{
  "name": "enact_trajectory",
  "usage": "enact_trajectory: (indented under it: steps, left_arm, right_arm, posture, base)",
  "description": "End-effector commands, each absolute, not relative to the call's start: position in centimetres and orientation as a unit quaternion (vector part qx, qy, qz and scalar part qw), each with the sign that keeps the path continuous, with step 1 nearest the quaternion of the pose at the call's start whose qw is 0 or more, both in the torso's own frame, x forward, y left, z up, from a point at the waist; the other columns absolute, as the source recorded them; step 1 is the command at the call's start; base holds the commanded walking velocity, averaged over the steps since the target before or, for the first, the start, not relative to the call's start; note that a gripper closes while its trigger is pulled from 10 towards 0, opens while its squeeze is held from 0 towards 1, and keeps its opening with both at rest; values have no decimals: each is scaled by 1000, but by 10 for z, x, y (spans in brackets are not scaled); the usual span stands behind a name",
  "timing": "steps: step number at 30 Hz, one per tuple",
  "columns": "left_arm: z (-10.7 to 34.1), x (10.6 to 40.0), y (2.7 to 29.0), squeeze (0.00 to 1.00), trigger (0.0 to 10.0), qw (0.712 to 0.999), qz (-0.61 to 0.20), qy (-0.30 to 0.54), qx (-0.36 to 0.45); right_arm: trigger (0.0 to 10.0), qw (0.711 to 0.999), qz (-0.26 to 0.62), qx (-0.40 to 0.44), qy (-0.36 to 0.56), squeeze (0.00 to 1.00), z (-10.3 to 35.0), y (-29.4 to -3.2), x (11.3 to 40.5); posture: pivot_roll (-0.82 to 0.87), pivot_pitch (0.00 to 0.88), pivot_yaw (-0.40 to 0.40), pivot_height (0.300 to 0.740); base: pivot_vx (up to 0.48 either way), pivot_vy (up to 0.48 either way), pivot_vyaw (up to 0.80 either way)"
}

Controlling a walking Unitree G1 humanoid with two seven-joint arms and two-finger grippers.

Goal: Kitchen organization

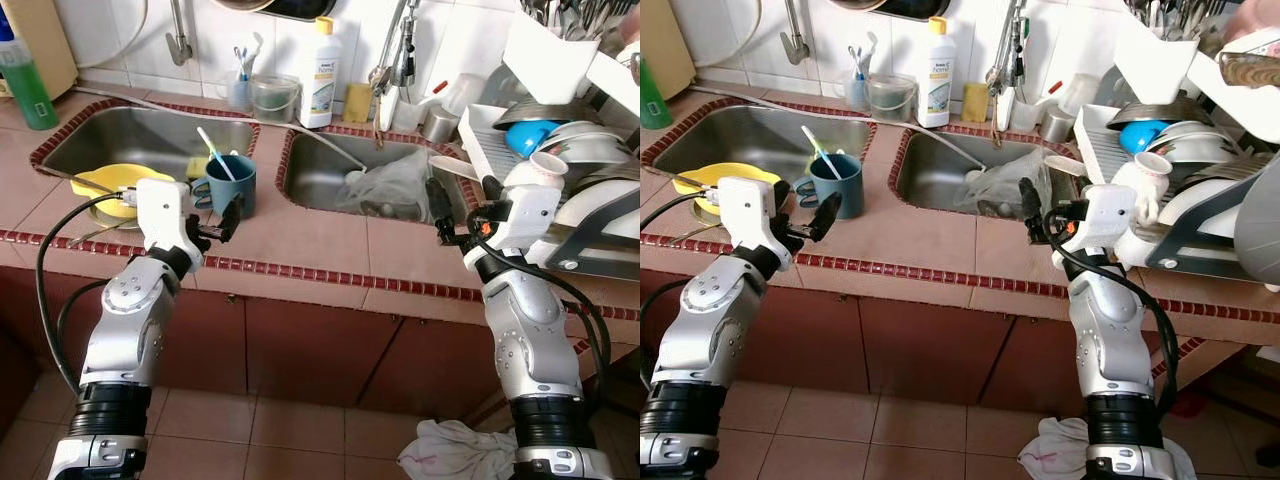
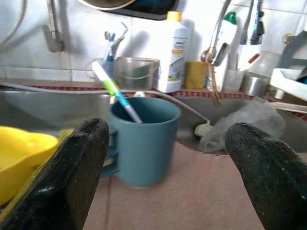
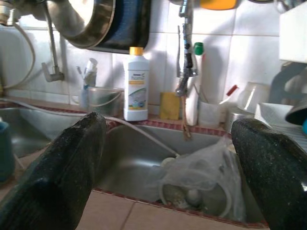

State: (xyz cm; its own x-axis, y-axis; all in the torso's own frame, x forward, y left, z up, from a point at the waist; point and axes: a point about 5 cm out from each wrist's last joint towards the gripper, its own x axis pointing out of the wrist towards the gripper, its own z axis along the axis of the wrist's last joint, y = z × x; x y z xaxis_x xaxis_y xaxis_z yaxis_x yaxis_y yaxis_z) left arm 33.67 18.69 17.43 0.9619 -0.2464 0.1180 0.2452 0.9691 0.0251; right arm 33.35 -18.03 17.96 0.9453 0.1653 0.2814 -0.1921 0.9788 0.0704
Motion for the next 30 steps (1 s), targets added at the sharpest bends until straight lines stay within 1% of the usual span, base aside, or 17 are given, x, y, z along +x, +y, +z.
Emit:
enact_trajectory:
  steps: [1, 18, 26, 30]
  left_arm:
    - [177, 339, 182, 0, 10000, 989, -136, -64, 12]
    - [180, 339, 182, 0, 10000, 988, -135, -69, 17]
    - [180, 338, 178, 0, 10000, 987, -144, -65, 11]
    - [180, 336, 177, 0, 10000, 986, -152, -68, 14]
  right_arm:
    - [10000, 985, 88, 43, -145, 0, 183, -182, 335]
    - [10000, 984, 89, 43, -145, 0, 183, -180, 335]
    - [10000, 985, 91, 42, -143, 0, 181, -180, 335]
    - [10000, 985, 91, 42, -140, 0, 179, -179, 334]
  posture:
    - [112, 0, -66, 740]
    - [115, 0, -65, 740]
    - [117, 0, -65, 740]
    - [118, 0, -65, 740]
  base:
    - [0, 368, 0]
    - [0, 472, 0]
    - [0, 0, 0]
    - [333, 0, 0]
